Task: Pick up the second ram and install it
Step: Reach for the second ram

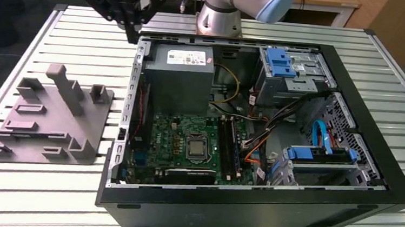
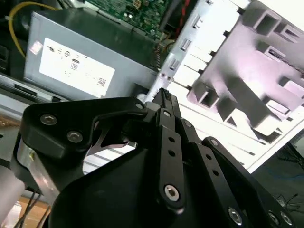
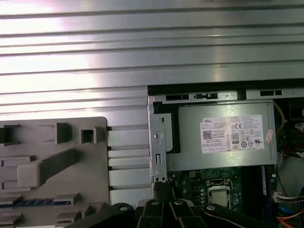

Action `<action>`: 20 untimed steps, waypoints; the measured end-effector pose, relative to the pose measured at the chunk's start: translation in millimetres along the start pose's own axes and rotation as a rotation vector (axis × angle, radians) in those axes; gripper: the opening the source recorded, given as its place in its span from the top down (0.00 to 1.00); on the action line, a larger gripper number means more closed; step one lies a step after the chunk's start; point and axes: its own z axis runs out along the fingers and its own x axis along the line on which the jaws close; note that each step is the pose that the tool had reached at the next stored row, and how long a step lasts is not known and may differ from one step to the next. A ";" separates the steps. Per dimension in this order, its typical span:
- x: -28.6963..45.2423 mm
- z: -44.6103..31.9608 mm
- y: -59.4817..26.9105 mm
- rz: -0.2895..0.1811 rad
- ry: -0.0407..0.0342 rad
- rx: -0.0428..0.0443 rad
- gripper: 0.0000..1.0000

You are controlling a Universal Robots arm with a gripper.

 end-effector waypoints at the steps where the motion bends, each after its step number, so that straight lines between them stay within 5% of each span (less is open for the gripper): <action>1: 3.4 -0.1 -0.3 0.000 -0.0001 0.0000 0.90; 20: 49.9 -1.1 -3.8 0.000 -0.0001 0.0000 0.90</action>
